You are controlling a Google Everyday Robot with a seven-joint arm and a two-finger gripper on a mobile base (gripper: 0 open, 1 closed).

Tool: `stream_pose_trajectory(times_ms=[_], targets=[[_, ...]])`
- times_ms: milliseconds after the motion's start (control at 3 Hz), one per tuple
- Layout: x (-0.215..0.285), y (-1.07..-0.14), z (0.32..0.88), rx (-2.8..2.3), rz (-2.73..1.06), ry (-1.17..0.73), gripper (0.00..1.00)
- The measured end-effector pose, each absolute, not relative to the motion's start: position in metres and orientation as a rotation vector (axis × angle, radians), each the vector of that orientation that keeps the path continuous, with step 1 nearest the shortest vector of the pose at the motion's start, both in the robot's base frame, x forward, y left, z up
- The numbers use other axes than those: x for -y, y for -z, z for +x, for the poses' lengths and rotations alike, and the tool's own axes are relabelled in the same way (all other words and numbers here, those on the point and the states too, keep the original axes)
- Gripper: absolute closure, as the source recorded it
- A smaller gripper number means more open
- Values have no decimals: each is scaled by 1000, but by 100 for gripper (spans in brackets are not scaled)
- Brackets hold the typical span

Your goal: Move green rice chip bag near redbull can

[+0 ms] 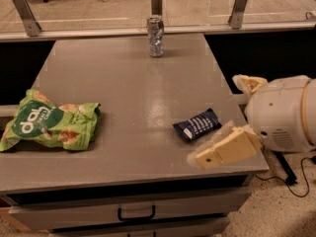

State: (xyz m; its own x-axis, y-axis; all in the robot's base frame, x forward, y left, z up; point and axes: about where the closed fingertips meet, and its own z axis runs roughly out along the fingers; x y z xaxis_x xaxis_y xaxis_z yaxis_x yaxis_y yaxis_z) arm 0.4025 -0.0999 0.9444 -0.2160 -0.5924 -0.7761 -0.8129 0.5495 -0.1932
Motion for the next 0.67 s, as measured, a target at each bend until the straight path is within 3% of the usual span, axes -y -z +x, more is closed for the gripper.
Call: stream_pose_trajectory(times_ms=[667], targets=[[113, -969, 353, -1810, -1171, -466, 0]])
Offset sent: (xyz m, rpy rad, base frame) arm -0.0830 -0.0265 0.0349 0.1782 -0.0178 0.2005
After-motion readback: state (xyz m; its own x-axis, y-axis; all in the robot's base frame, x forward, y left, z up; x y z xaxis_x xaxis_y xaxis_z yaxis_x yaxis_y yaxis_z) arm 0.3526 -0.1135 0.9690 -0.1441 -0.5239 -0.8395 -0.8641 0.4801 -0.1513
